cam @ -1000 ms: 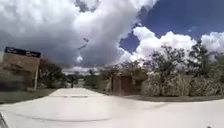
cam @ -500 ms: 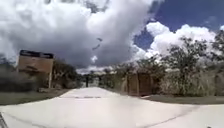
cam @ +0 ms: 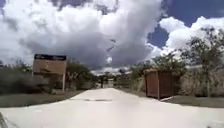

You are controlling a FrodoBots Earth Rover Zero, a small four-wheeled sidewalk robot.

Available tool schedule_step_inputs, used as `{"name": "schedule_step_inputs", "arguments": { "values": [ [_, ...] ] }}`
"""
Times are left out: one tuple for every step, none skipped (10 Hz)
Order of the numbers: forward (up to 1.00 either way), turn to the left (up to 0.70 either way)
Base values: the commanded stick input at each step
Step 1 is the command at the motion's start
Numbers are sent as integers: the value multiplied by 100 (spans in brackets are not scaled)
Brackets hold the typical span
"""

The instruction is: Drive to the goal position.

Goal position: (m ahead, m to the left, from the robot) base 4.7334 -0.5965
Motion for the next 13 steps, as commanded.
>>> {"name": "schedule_step_inputs", "arguments": {
  "values": [
    [85, 0],
    [85, 0],
    [85, 0],
    [85, 0],
    [85, 0],
    [85, 0],
    [85, 0],
    [85, 0],
    [85, 0],
    [85, 0],
    [85, 0],
    [85, 0],
    [85, 0]
  ]
}}
